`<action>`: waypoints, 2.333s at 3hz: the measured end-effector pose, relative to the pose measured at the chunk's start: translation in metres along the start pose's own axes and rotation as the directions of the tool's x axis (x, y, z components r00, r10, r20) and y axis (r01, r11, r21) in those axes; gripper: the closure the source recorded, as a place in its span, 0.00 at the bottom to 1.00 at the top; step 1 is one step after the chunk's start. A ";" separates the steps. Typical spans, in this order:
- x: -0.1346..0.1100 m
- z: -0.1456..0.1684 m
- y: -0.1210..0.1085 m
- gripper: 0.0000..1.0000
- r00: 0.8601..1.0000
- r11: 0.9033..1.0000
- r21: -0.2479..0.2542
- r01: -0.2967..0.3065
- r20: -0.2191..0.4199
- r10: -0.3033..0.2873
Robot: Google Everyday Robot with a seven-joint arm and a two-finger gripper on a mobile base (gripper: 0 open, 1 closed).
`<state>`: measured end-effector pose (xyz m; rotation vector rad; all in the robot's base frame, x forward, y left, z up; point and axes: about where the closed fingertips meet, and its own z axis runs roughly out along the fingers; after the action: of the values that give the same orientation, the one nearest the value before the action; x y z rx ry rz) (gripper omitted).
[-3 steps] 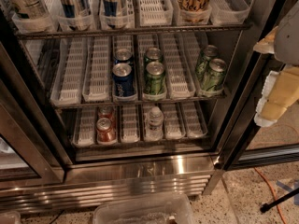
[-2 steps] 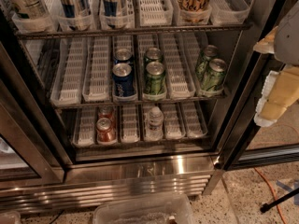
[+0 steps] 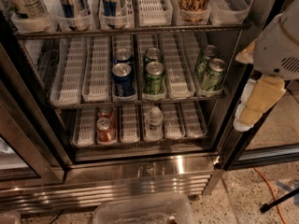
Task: Pick 7up can from top shelf of fridge
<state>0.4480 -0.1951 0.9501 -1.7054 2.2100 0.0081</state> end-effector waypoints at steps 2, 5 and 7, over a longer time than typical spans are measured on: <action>-0.022 0.032 0.019 0.00 0.960 0.997 0.024 -0.073 0.271 0.064; -0.025 0.011 0.023 0.00 0.874 0.981 0.137 -0.139 0.484 0.056; -0.036 0.008 0.020 0.00 0.791 0.967 0.101 -0.236 0.598 0.130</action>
Offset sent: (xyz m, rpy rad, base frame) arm -0.0081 0.0513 -0.0068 0.5737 -0.2839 -0.0822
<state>0.4388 -0.1538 0.9485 -1.1730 1.8244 0.3413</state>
